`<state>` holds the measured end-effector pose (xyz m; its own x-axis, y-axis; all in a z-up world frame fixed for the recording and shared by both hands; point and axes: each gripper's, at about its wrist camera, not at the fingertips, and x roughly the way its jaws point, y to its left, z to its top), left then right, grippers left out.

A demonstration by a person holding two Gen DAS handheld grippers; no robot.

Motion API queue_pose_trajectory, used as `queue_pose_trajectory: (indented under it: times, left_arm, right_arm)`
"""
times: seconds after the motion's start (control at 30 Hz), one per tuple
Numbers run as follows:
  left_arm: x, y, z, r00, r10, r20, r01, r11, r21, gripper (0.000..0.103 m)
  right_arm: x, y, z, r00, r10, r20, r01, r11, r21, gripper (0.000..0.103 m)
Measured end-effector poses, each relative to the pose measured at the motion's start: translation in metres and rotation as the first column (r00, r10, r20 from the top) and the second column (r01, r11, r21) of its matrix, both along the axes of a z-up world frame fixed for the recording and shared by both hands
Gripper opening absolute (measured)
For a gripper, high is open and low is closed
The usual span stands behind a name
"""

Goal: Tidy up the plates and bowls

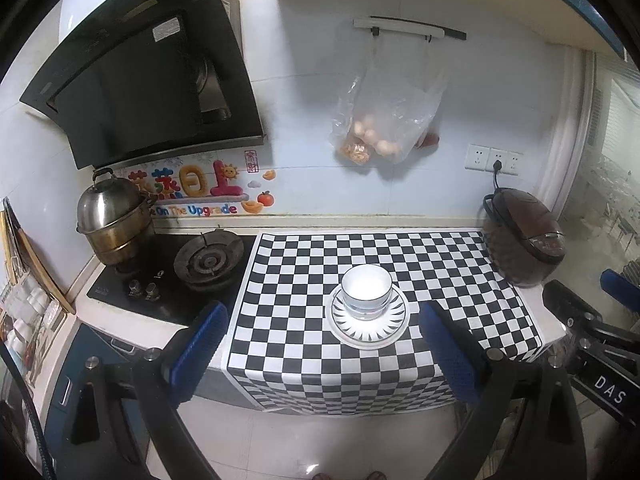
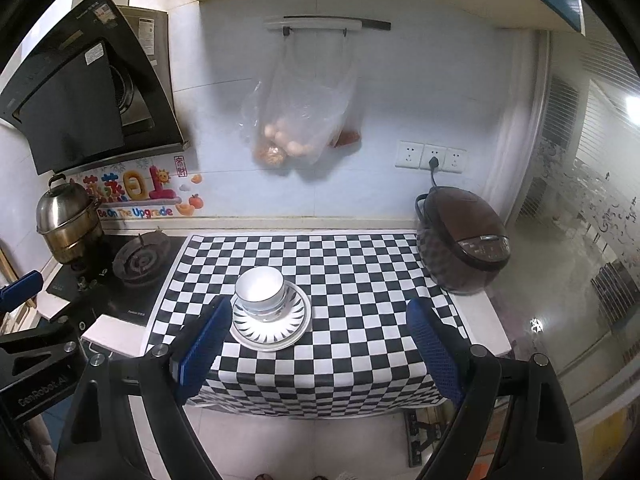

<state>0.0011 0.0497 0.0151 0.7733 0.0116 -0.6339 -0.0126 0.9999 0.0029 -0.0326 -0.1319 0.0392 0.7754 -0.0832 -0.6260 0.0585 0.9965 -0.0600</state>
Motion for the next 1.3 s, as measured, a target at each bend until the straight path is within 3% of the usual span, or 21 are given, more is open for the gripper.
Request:
queue_pose_trajectory:
  times: [0.47,1.3]
  left_arm:
    - [-0.018,0.015,0.001,1.0,0.003,0.005,-0.003,1.0,-0.003,0.098]
    - [-0.02,0.014,0.006,1.0,-0.003,0.017,0.003,1.0,-0.006,0.098]
  right_arm:
    - [-0.021,0.017,0.004,1.0,-0.021,0.005,0.021,1.0,-0.005,0.091]
    - [-0.024,0.015,0.005,0.999,-0.042,0.004,0.042,0.999,-0.006,0.091]
